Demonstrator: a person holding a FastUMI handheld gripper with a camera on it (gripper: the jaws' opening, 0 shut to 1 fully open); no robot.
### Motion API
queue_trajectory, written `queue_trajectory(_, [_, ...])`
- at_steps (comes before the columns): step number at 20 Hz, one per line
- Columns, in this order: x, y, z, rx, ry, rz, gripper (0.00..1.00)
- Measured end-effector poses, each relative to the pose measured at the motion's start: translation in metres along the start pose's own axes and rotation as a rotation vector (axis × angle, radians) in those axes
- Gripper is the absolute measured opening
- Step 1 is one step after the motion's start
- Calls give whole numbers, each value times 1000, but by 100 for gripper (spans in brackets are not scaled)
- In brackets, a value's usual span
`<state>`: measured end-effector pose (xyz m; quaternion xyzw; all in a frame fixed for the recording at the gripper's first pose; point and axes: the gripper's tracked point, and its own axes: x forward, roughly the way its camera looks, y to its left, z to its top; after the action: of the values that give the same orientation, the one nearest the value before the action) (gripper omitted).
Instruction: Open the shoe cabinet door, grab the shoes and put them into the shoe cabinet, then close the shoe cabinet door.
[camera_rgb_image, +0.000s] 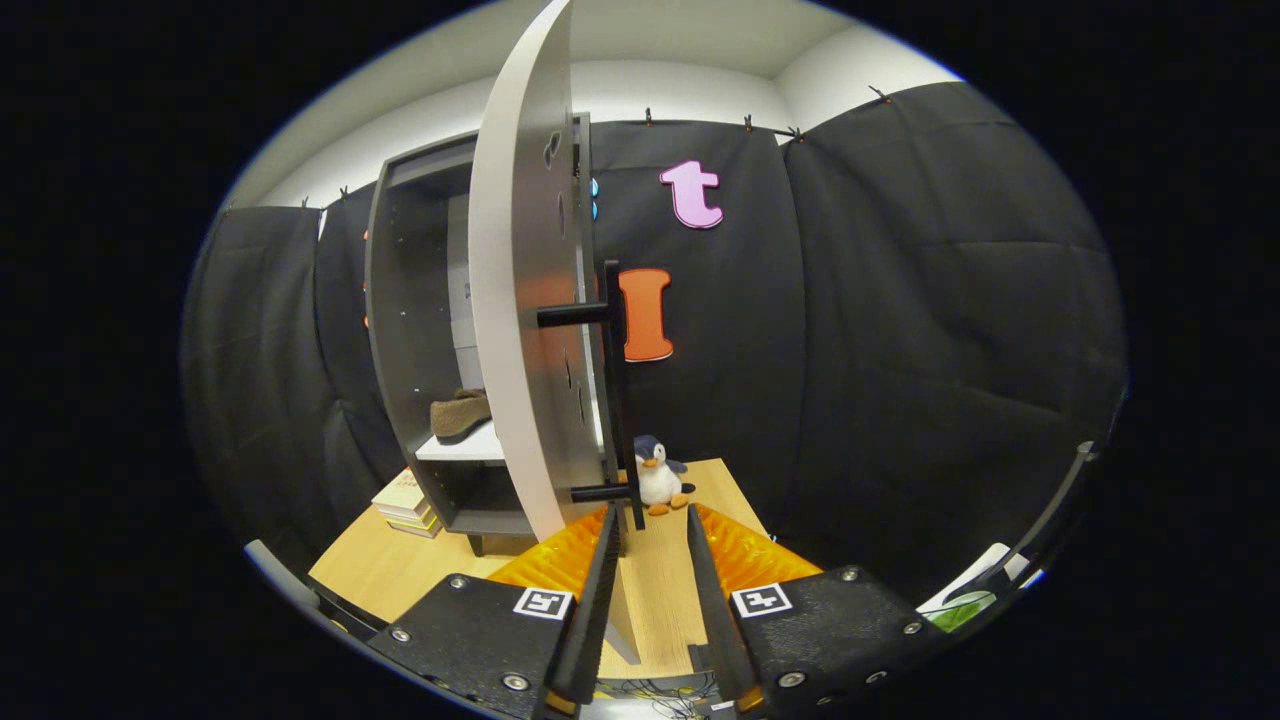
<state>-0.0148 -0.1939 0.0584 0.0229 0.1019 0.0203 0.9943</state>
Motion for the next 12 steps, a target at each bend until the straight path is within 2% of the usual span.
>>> queue_trajectory(4, [1, 10, -4, 17, -12, 34, 44])
queue_trajectory(9, [-2, 27, -2, -29, -26, 65, 44])
queue_trajectory(12, [-3, 49, -3, -27, -24, 125, 44])
